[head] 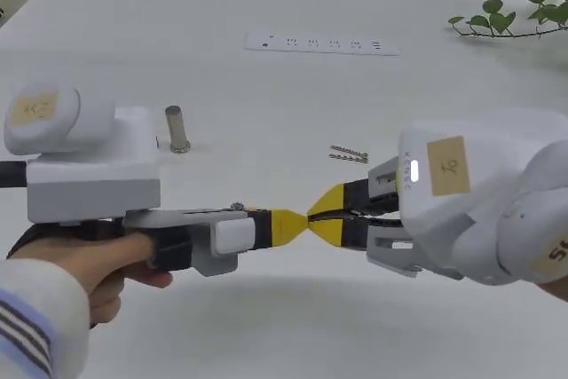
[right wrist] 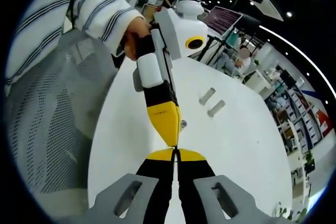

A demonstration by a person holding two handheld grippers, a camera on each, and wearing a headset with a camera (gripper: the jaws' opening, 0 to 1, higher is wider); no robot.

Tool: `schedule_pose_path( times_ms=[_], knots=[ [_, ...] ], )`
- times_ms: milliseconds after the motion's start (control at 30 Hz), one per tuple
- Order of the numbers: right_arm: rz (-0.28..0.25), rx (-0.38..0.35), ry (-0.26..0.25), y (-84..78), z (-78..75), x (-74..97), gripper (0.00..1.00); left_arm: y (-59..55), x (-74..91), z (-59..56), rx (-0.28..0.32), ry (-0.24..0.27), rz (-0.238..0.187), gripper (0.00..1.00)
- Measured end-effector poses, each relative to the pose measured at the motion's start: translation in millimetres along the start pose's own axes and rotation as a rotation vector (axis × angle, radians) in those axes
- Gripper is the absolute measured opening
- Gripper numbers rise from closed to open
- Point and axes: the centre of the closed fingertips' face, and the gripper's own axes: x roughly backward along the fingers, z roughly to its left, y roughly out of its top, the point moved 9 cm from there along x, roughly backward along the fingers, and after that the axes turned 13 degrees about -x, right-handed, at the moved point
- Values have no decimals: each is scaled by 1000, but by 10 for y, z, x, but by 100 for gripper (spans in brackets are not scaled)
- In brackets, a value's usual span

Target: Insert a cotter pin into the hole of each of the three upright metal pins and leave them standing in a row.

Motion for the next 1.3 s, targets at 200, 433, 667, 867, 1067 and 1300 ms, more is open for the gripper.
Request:
schedule_pose_path(
  times_ms=[200,433,667,867,1067,1300],
  knots=[
    [2,6,3,-10,15,-6,1,13,1,-18,8,-15,-7,6],
    [-2,5,-1,-7,20,-2,1,8,16,-19,11,-18,-2,4],
    [-1,13,-3,4,29,0,2,2,14,-26,4,-22,-1,2],
    [2,26,-3,6,33,3,2,-3,17,-26,12,-25,1,1],
    [1,29,-3,6,36,5,2,-15,26,-19,-18,-18,-2,0],
    [1,31,6,-6,49,-2,2,-28,25,-30,-28,-19,12,0]
  ],
)
